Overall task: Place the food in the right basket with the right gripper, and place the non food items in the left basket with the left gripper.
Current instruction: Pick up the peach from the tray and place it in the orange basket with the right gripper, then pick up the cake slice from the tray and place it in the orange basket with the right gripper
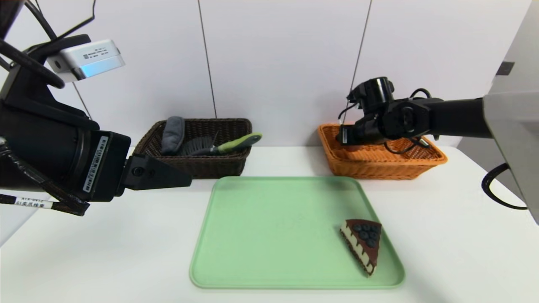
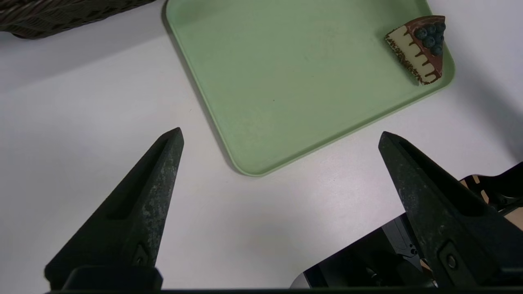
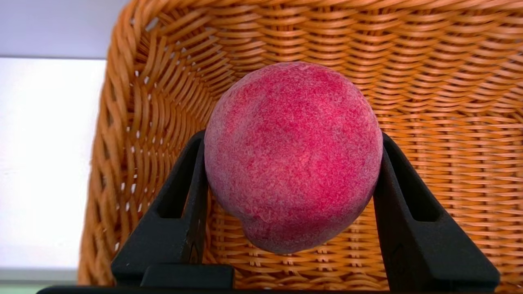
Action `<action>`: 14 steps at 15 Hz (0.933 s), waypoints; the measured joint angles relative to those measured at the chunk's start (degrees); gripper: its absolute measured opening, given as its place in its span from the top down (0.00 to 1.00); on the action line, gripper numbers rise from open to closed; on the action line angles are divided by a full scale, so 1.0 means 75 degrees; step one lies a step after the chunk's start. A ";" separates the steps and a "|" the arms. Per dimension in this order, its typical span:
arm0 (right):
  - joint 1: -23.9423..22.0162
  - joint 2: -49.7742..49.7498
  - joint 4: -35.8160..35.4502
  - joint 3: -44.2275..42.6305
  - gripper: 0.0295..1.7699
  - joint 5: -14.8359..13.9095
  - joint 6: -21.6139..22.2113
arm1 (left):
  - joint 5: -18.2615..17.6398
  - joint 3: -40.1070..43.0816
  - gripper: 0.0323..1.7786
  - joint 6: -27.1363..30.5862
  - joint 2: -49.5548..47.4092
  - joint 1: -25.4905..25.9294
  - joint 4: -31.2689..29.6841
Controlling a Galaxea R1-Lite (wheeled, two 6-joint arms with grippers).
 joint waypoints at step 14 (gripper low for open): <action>-0.0015 -0.0471 0.0852 -0.0057 0.11 0.0169 0.0005 | 0.0000 -0.0005 0.05 -0.0020 -0.0107 0.0007 0.0003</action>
